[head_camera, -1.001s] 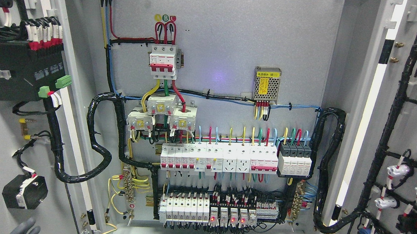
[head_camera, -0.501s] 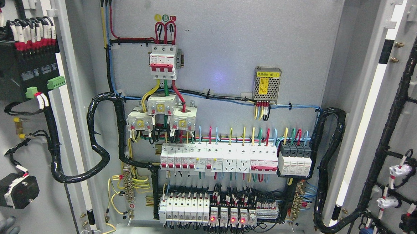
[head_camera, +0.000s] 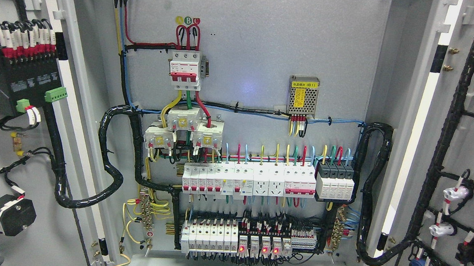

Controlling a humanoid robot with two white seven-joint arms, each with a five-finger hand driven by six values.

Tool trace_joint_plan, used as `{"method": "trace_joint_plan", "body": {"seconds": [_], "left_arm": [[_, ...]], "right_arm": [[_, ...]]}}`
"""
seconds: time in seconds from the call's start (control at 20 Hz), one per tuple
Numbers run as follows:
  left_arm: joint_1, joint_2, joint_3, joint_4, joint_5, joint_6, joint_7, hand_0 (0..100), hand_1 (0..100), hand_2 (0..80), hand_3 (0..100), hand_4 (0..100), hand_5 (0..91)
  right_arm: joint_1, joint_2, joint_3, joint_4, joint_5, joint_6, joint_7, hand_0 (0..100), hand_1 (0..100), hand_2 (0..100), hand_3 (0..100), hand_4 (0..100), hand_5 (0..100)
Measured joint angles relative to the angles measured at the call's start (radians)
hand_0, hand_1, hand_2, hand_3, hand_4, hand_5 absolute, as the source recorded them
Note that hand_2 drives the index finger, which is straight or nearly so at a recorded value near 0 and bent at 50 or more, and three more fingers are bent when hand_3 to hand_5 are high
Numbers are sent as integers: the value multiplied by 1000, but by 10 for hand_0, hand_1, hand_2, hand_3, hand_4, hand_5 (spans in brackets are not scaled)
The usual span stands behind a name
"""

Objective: Open door with both hands

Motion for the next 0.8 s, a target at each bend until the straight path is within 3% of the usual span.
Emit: {"method": "trace_joint_plan", "body": {"seconds": [0.8], "left_arm": [[-13,42,67,93,116,18,-4,0,0,0,0,0,0]], "right_arm": [[2,1,-21,16,-6,1,-1,192,0,0,0,0,0]]}}
